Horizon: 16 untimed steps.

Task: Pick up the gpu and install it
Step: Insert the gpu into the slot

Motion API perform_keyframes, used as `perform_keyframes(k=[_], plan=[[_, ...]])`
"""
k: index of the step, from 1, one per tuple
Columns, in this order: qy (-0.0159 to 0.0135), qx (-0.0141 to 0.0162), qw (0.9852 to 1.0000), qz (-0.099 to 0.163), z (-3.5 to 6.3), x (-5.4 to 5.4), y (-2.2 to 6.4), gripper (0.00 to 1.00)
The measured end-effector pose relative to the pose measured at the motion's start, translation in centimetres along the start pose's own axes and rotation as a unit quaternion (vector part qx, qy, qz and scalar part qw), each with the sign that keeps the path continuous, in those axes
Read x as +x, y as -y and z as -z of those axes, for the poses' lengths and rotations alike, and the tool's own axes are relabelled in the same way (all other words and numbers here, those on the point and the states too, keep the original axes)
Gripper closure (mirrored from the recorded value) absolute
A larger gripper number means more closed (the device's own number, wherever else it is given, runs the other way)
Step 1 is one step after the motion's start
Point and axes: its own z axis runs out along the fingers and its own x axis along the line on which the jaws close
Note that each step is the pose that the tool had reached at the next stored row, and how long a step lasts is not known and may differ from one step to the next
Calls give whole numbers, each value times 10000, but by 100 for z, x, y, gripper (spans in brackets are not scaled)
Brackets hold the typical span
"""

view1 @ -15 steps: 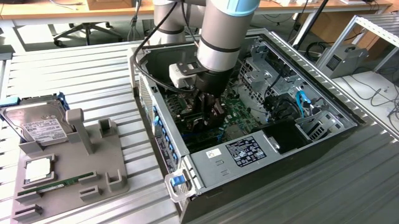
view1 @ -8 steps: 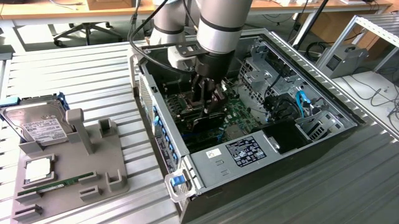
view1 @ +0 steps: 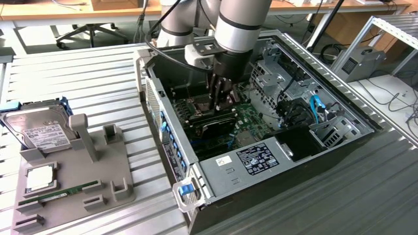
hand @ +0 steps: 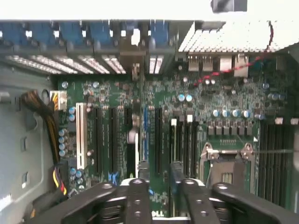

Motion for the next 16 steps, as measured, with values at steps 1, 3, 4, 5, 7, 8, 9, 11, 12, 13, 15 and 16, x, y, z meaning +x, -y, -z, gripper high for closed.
perform_keyframes(k=[1,3,4,5,7,8,9,11,12,13,15,16], plan=[[0,-16,10000,1,1,0,39,75],[0,-50,10000,1,3,0,114,87],[0,-68,10000,1,5,1,152,87],[1,-87,10000,1,5,1,197,89],[1,-124,9999,1,7,1,281,89],[0,-140,9999,2,9,2,319,89],[0,-146,9999,2,10,2,333,89],[1,-146,9999,2,9,1,335,89],[0,-146,9999,2,10,0,335,89],[1,-146,9999,2,9,-1,336,89],[1,-146,9999,2,10,-5,336,89],[1,-146,9999,2,10,-7,335,89]])
